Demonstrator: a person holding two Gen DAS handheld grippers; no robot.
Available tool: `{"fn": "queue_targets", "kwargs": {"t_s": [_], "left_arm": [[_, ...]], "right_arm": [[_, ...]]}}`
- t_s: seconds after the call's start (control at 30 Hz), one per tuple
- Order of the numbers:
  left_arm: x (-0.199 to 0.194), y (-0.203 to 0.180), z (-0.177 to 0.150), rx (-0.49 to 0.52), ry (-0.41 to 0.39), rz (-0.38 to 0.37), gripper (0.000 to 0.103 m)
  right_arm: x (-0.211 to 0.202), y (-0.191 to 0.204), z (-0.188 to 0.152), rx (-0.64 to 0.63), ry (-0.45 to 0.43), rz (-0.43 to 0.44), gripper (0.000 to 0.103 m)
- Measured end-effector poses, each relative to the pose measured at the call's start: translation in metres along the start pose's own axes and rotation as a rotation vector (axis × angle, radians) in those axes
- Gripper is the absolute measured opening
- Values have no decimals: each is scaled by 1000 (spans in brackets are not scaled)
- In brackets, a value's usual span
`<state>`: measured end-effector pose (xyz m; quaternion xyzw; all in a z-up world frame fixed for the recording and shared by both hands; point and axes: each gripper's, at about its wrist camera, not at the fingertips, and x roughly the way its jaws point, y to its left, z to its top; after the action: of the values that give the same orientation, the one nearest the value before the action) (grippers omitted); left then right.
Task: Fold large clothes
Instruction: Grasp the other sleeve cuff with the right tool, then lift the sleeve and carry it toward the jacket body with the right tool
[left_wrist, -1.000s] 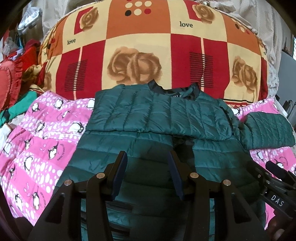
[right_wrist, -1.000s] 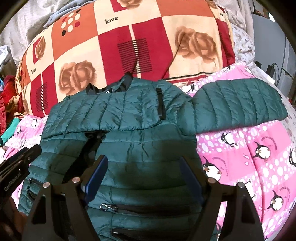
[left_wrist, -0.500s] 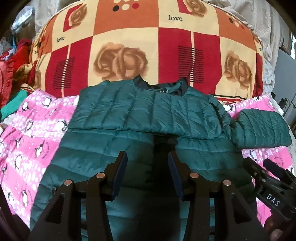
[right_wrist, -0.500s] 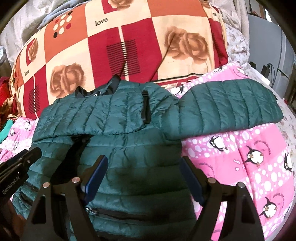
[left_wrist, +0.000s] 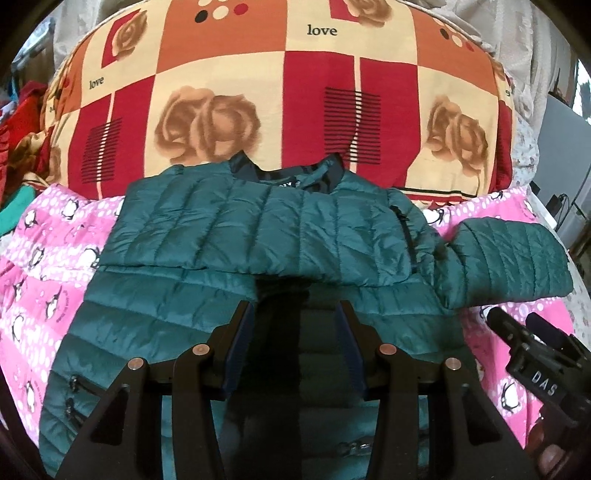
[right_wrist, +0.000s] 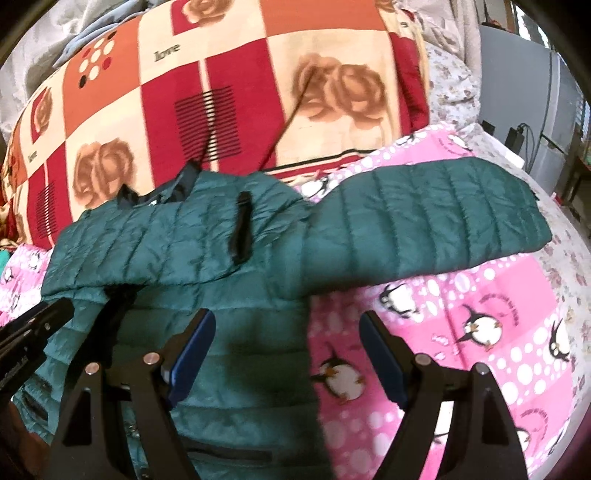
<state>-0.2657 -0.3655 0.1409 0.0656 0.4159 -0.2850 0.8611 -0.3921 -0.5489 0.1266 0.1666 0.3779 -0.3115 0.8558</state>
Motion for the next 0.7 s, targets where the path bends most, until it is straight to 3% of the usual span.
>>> {"fn": "queue_targets", "kwargs": {"t_s": [0.33,0.7], "left_arm": [[8,-12,6,0,4,-3,17],[17,-6,5,-41,21,-11,17]], "right_arm": [[8,-49,21,50,-16,-76,83],[6,-158,43,240,-50,-193,83]]}}
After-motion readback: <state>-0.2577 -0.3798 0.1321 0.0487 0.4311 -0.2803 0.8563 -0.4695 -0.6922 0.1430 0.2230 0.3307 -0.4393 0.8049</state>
